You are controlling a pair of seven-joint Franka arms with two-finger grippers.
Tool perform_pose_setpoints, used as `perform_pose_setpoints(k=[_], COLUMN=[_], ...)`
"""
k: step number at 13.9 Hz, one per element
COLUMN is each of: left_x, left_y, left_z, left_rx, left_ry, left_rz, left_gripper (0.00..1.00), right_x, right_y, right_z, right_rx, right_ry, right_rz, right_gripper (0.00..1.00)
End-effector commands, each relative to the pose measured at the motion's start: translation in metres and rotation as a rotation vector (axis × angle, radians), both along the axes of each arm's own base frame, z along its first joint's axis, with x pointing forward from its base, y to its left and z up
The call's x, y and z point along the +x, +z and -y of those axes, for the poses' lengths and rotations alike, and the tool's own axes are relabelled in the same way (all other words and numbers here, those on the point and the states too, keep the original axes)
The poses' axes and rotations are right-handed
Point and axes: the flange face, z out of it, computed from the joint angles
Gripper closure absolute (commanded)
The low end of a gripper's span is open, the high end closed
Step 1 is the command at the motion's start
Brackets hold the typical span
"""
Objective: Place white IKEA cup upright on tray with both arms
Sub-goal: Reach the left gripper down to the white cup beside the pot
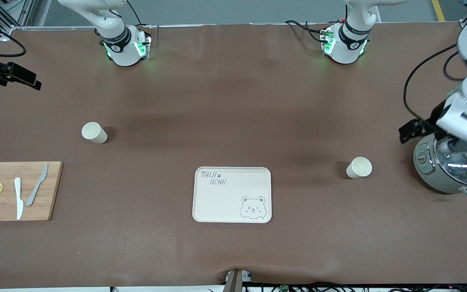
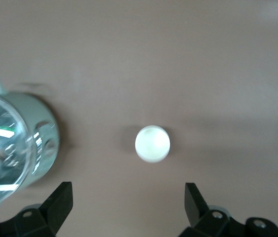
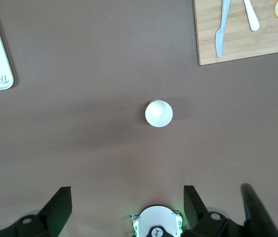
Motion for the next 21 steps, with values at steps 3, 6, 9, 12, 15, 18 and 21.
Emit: perform_pose_setpoints(k=[3,6,9,12,15,18,21], left_x=[0.03,0.032,0.03,0.027,0.023,0.021,0.021], left_y=[-0.132,-0.191,-0.226,-0.239,-0.264,-0.269,-0.269], left_z=[-0.022,-0.024,-0.028,-0.027,-0.025,-0.022,-0.015], left_rx=[-0.081,-0.09,-0.091,-0.091,-0.092,-0.091,-0.091], left_ry=[0.091,0.102,0.107,0.103,0.1,0.097,0.088], left_rz=[-0.051,-0.131,-0.184,-0.207,-0.247,-0.257,-0.259], left_gripper=[0.0,0.0,0.01,0.08,0.34,0.73,1.0], right_x=[-0.002,-0.002,-0.001,0.021,0.031,0.031,0.037], right_y=[0.002,0.002,0.002,-0.005,-0.004,-0.002,-0.015], right_z=[0.006,0.006,0.009,0.018,0.019,0.02,0.023], right_rx=[-0.004,-0.004,-0.006,-0.006,-0.005,-0.014,-0.021], right_ry=[-0.023,-0.023,-0.028,-0.033,-0.04,-0.042,-0.04], right_rz=[0.004,0.001,0.005,0.004,0.007,0.011,-0.013], right_gripper=[0.0,0.0,0.0,0.0,0.0,0.0,0.0])
